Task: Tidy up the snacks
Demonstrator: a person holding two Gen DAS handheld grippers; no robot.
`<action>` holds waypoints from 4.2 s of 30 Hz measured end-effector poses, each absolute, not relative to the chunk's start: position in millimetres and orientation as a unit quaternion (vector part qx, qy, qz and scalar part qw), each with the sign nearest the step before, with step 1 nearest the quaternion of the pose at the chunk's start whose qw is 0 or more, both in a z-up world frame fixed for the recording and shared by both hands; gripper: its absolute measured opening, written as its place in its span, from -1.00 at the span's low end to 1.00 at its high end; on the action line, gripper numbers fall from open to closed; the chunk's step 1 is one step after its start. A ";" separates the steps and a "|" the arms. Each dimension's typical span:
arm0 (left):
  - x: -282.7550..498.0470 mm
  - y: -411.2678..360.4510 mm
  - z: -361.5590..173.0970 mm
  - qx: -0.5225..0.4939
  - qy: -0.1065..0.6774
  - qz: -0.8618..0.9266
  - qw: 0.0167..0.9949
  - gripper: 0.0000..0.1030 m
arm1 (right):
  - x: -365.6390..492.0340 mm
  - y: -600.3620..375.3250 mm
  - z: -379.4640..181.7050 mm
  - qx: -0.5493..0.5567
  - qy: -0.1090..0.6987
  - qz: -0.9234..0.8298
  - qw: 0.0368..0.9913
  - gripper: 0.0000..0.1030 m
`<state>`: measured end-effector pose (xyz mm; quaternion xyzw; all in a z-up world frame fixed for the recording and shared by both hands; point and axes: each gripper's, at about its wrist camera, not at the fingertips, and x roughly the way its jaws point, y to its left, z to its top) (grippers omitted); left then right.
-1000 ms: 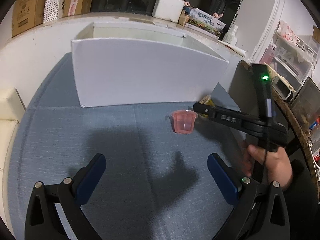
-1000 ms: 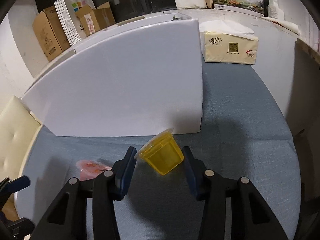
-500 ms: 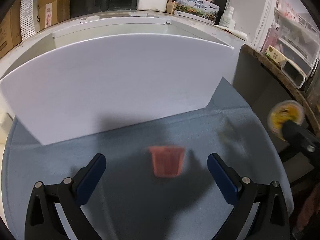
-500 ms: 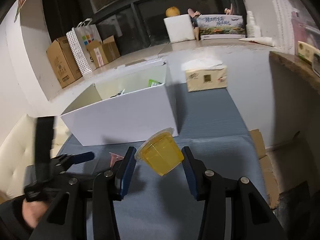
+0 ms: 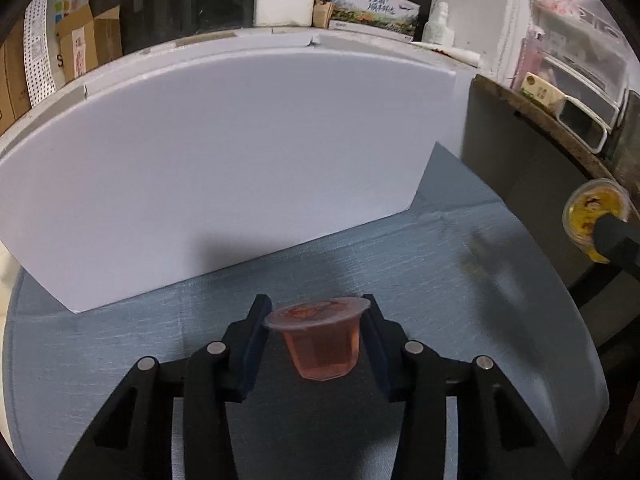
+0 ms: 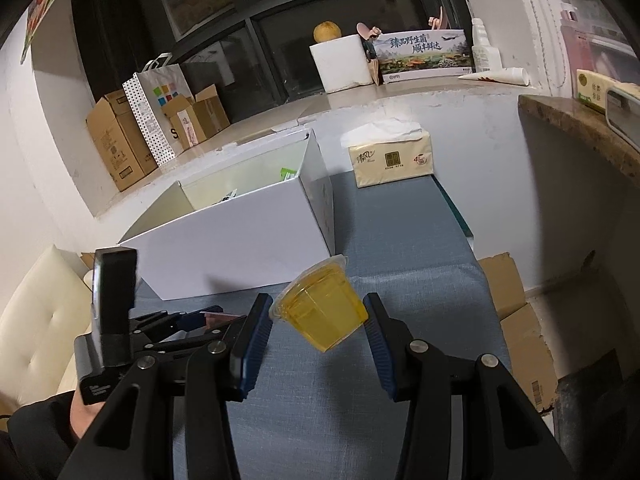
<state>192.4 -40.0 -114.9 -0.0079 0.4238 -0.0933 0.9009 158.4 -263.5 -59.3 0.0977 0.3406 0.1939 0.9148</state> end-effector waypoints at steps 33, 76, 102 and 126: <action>255.6 74.4 -6.7 -0.038 0.334 -0.005 0.942 0.42 | 318.8 -132.2 -2.1 0.023 0.363 0.249 0.897 0.55; 46.7 37.6 19.6 -0.074 0.333 0.003 0.940 1.00 | 104.5 -171.1 9.9 0.000 0.330 0.255 0.909 1.00; 42.6 39.7 20.3 -0.077 0.334 0.008 0.939 1.00 | 99.5 -183.0 13.9 0.038 0.334 0.258 0.906 1.00; 40.0 37.0 24.9 -0.074 0.329 -0.005 0.941 1.00 | 95.2 -183.1 20.1 0.036 0.325 0.260 0.909 1.00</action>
